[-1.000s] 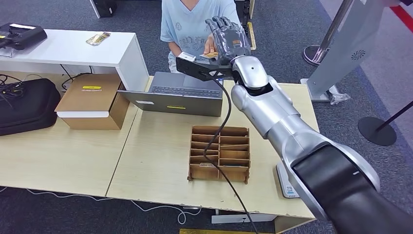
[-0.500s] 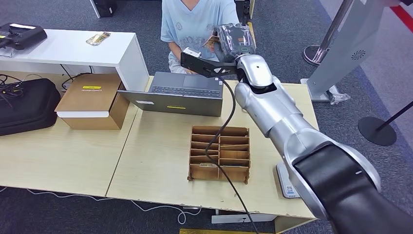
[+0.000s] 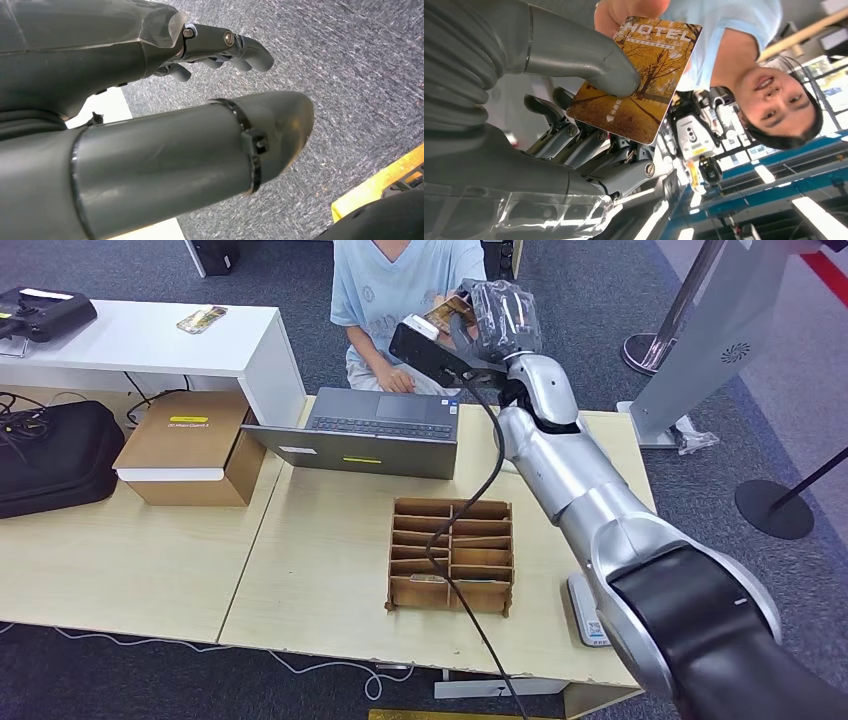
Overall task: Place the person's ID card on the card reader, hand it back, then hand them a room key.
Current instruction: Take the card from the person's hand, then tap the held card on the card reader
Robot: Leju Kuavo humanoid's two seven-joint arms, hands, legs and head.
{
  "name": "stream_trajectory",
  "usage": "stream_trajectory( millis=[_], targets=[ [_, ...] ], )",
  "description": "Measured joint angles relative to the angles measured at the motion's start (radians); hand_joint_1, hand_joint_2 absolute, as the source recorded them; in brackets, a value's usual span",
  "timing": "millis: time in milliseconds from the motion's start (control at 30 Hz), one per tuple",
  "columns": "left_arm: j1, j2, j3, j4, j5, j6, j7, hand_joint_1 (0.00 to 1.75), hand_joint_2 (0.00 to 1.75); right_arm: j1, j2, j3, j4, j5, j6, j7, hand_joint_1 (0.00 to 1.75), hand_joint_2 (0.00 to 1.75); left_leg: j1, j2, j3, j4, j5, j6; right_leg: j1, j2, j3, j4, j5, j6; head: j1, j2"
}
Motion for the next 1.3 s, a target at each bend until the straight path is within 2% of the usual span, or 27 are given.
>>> stream_trajectory(
  millis=[100, 233, 533, 800, 1067, 1300],
  targets=[
    [0.002, -0.001, 0.000, 0.000, 0.004, 0.002, -0.001, 0.00, 0.00, 0.027, -0.009, -0.025, -0.040, -0.051, 0.021, -0.022, 1.75, 1.75, 0.000, 0.000, 0.000, 0.000, 0.000, 0.000, 0.000, 0.000, 0.000, 0.000, 0.000, 0.000, 0.000, 0.000],
    [0.015, -0.003, 0.000, 0.000, 0.009, 0.004, -0.002, 0.00, 0.00, 0.198, -0.082, -0.145, -0.304, -0.295, 0.193, -0.075, 1.75, 1.75, 0.000, 0.000, -0.001, 0.000, 0.000, 0.000, 0.000, 0.000, 0.000, -0.001, 0.000, 0.000, 0.000, 0.000],
    [0.019, -0.003, 0.000, 0.000, -0.004, 0.007, -0.001, 0.00, 0.00, 0.312, -0.174, -0.208, -0.530, -0.425, 0.332, -0.094, 1.75, 1.75, 0.000, 0.000, -0.001, 0.000, 0.000, 0.000, 0.000, 0.000, -0.001, -0.001, 0.000, 0.000, 0.000, 0.000],
    [0.019, -0.004, 0.000, 0.000, -0.005, 0.016, -0.004, 0.00, 0.00, 0.324, -0.224, -0.214, -0.568, -0.553, 0.454, -0.120, 1.75, 1.75, 0.000, 0.000, -0.001, 0.000, 0.000, 0.000, 0.000, 0.000, -0.001, 0.000, 0.000, 0.000, 0.000, 0.000],
    [0.020, -0.003, 0.000, 0.000, -0.010, 0.018, -0.018, 0.00, 0.00, 0.326, -0.301, -0.219, -0.555, -0.832, 0.660, -0.134, 1.75, 1.75, 0.000, 0.000, -0.001, 0.000, 0.000, 0.000, 0.000, -0.001, -0.001, -0.001, 0.000, 0.000, 0.000, 0.000],
    [0.021, -0.003, 0.000, 0.000, -0.018, 0.019, -0.018, 0.00, 0.00, 0.350, -0.377, -0.219, -0.551, -1.000, 0.728, -0.121, 1.75, 1.75, 0.000, 0.000, -0.002, 0.000, 0.000, 0.000, 0.000, 0.000, -0.001, -0.001, 0.000, 0.000, 0.000, 0.000]
  ],
)
